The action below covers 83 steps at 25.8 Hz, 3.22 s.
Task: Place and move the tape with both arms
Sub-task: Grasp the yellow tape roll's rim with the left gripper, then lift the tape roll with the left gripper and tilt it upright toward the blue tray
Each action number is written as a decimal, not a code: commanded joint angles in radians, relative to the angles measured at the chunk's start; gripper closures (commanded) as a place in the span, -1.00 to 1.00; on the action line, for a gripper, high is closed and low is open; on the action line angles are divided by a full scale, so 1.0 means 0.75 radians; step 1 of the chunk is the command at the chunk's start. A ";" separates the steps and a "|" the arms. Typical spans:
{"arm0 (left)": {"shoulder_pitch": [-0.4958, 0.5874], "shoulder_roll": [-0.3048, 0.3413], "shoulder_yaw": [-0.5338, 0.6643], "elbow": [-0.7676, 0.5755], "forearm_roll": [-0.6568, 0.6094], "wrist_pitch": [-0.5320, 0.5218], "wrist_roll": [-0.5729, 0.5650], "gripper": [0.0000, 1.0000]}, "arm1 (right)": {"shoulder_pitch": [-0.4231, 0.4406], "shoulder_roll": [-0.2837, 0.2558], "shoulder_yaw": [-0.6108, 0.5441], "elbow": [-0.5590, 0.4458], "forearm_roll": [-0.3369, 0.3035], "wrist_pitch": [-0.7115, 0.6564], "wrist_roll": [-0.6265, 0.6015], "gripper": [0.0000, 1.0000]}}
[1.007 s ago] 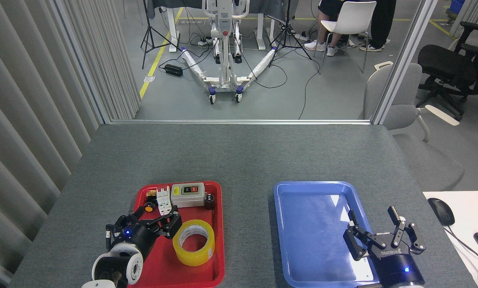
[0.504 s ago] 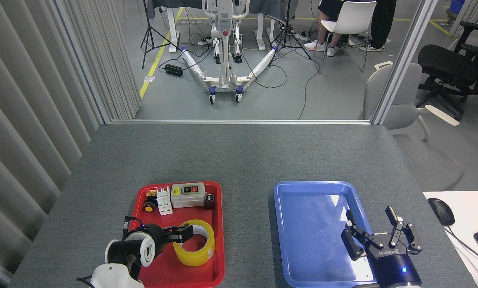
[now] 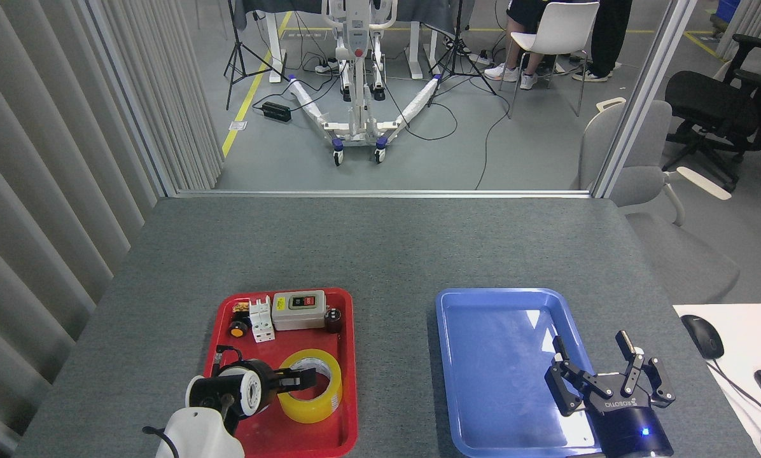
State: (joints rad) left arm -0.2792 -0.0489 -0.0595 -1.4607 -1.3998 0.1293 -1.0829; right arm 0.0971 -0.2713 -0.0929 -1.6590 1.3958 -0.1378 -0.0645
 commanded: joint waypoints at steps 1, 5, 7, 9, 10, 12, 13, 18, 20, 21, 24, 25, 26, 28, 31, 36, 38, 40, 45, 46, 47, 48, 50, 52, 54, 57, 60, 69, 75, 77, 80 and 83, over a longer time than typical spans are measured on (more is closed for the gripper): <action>-0.008 0.000 -0.009 0.037 -0.007 0.028 0.002 -1.00 | -0.001 0.002 -0.011 0.003 0.000 0.000 0.000 -1.00; -0.012 0.002 -0.011 0.058 -0.013 0.022 0.004 -1.00 | -0.001 -0.002 -0.011 0.007 -0.002 0.000 0.000 -1.00; -0.012 0.008 -0.013 0.058 -0.015 0.018 0.004 -1.00 | 0.003 0.000 -0.011 0.007 -0.002 0.000 0.000 -1.00; -0.012 0.010 -0.013 0.058 -0.015 0.014 0.004 -1.00 | 0.003 -0.002 -0.011 0.007 -0.002 0.000 0.000 -1.00; -0.010 0.012 -0.013 0.058 -0.015 0.012 0.004 -1.00 | 0.003 -0.002 -0.009 0.007 -0.002 0.000 0.000 -1.00; -0.008 0.014 -0.013 0.058 -0.015 0.010 0.006 -0.98 | 0.003 -0.002 -0.009 0.007 -0.002 0.000 0.000 -1.00; -0.006 0.016 -0.013 0.058 -0.015 0.010 0.006 -0.93 | 0.003 -0.002 -0.005 0.007 0.000 -0.002 0.000 -1.00; -0.002 0.020 -0.015 0.058 -0.017 0.001 0.006 -0.90 | 0.003 0.002 -0.005 0.007 -0.002 -0.002 0.000 -1.00; -0.002 0.030 -0.019 0.056 -0.021 -0.015 0.006 -0.90 | 0.003 0.002 -0.005 0.007 -0.002 -0.002 0.000 -1.00; -0.006 0.035 -0.031 0.060 -0.028 -0.015 0.004 -0.92 | 0.005 0.002 -0.005 0.007 -0.002 -0.002 -0.002 -1.00; -0.020 0.041 -0.074 0.088 -0.032 0.001 0.002 -0.97 | 0.003 0.002 -0.005 0.007 -0.002 -0.002 -0.002 -1.00; -0.037 0.041 -0.076 0.105 -0.032 0.004 0.002 -1.00 | 0.003 0.002 -0.009 0.007 -0.002 -0.002 0.000 -1.00; -0.049 0.041 -0.078 0.117 -0.032 0.004 0.002 -1.00 | 0.003 0.004 -0.009 0.009 0.000 -0.002 -0.002 -1.00; -0.057 0.035 -0.078 0.135 -0.032 0.004 0.002 -1.00 | 0.003 0.004 -0.005 0.009 -0.002 -0.002 -0.002 -1.00; -0.074 0.035 -0.080 0.187 -0.032 0.006 0.002 -1.00 | 0.005 0.004 -0.005 0.009 -0.002 -0.002 -0.002 -1.00; -0.100 0.035 -0.105 0.283 -0.032 0.081 0.006 -1.00 | 0.012 0.004 -0.005 0.007 0.000 -0.002 -0.002 -1.00; -0.113 0.037 -0.129 0.293 -0.032 0.122 0.008 -1.00 | 0.012 0.004 -0.005 0.007 0.000 -0.002 0.002 -1.00; -0.115 0.037 -0.135 0.293 -0.032 0.128 0.010 -1.00 | 0.012 0.002 -0.005 0.007 -0.002 -0.002 0.002 -1.00; -0.115 0.037 -0.137 0.301 -0.034 0.134 0.090 -0.86 | 0.018 0.002 -0.001 -0.001 -0.012 0.000 0.002 -1.00; -0.115 0.039 -0.137 0.301 -0.036 0.139 0.102 -0.75 | 0.018 0.002 0.001 -0.003 -0.012 0.000 0.002 -1.00; -0.115 0.039 -0.137 0.301 -0.038 0.139 0.110 -0.73 | 0.020 0.002 0.001 -0.003 -0.014 0.002 0.002 -1.00; -0.115 0.039 -0.137 0.301 -0.040 0.139 0.114 -0.72 | 0.018 0.002 0.001 -0.003 -0.018 0.004 0.010 -1.00; -0.115 0.043 -0.137 0.301 -0.040 0.139 0.114 -0.64 | 0.020 0.000 0.005 -0.003 -0.018 0.012 0.012 -1.00; -0.115 0.043 -0.137 0.301 -0.046 0.139 0.116 -0.55 | 0.026 0.000 0.005 -0.003 -0.018 0.034 0.014 -1.00; -0.115 0.045 -0.137 0.301 -0.064 0.136 0.125 -0.31 | 0.034 -0.002 0.007 -0.001 -0.018 0.073 0.014 -1.00; -0.115 0.053 -0.137 0.301 -0.077 0.130 0.131 -0.21 | 0.034 -0.002 0.024 -0.003 -0.010 0.124 0.016 -1.00; -0.113 0.063 -0.137 0.299 -0.081 0.122 0.131 0.00 | 0.026 -0.002 0.054 -0.003 -0.006 0.129 0.014 -1.00; -0.102 0.092 -0.133 0.277 -0.068 0.073 0.116 0.67 | 0.030 -0.045 0.056 -0.001 0.021 0.180 0.014 -1.00; -0.037 0.108 0.026 0.168 0.420 0.055 0.125 1.00 | 0.028 -0.058 0.056 0.001 0.017 0.174 0.006 -1.00; -0.027 0.112 0.036 0.121 0.580 0.049 0.129 1.00 | 0.028 -0.068 0.056 0.001 0.015 0.172 0.004 -1.00; 0.004 0.108 0.034 0.033 0.645 -0.050 0.145 1.00 | 0.028 -0.082 0.056 0.003 0.012 0.171 0.004 -1.00; 0.076 0.116 0.040 -0.085 1.073 -0.309 0.129 1.00 | 0.032 -0.103 0.056 0.005 0.010 0.169 0.002 -1.00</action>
State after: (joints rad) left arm -0.2644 0.0342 -0.0344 -1.4524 -0.8519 0.0406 -0.9800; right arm 0.1185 -0.3351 -0.0507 -1.6563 1.4046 -0.0097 -0.0613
